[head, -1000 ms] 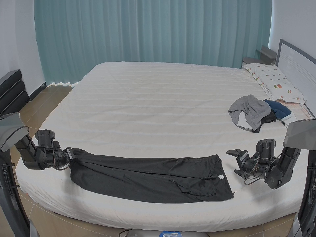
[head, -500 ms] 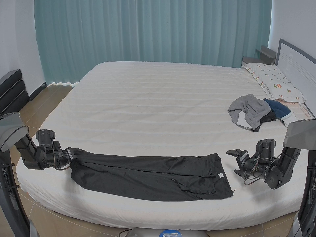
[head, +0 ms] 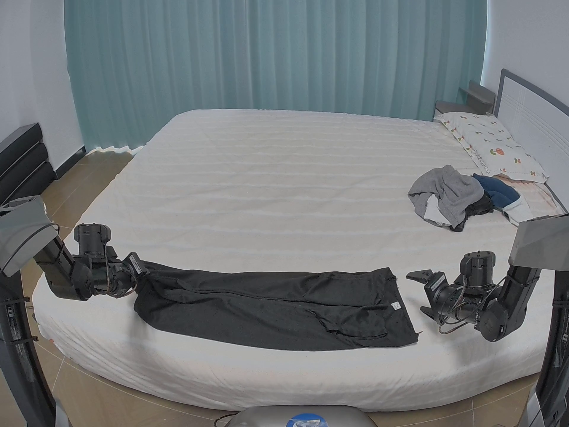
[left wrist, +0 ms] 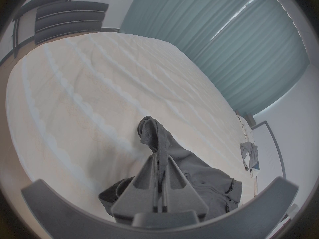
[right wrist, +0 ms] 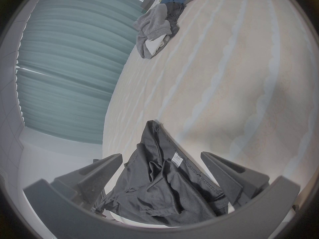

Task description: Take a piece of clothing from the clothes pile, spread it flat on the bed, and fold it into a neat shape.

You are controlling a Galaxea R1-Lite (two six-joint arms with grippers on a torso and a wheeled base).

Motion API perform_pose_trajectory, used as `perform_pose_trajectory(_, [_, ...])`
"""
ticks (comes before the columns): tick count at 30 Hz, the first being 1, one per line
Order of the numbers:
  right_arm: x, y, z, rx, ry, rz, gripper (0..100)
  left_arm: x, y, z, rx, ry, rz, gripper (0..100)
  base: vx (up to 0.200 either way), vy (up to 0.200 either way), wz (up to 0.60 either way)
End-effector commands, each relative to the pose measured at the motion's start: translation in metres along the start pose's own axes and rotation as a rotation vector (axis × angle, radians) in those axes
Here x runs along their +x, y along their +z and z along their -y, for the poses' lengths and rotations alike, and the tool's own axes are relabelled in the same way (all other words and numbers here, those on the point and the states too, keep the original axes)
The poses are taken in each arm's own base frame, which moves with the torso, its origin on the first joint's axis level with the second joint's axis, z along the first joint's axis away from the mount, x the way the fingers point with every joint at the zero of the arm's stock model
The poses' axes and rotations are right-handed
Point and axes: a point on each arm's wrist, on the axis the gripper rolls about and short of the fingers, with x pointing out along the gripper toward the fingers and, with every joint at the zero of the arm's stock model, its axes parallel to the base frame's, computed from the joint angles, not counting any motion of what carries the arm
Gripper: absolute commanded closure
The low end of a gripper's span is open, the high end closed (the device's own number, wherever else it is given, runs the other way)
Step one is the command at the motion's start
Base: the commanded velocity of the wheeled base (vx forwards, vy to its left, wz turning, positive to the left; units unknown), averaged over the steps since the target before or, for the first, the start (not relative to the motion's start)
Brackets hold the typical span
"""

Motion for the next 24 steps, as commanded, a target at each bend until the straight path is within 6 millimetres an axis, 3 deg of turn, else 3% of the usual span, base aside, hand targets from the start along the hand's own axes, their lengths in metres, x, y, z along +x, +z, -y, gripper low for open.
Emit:
perform_pose_trajectory(1, [0.0,-0.001,0.0,-0.002,-0.001,-0.002,0,-0.013,0.0,0.022,0.025,-0.023,-0.008,100,0.0,-0.2,0.0])
perform_pose_trajectory(6, [0.001,-0.001,0.0,-0.003,0.0,-0.003,0,-0.018,-0.005,0.042,0.029,-0.019,-0.026,100,0.0,-0.2,0.0])
perform_pose_trajectory(16, [0.001,-0.001,0.0,-0.004,-0.001,-0.004,0,-0.011,-0.029,0.086,0.104,0.035,-0.056,100,0.0,-0.2,0.0])
perform_pose_trajectory(24, [0.001,-0.002,0.0,-0.006,-0.002,-0.006,0,-0.007,-0.072,0.134,0.217,0.034,-0.169,100,0.0,-0.2,0.0])
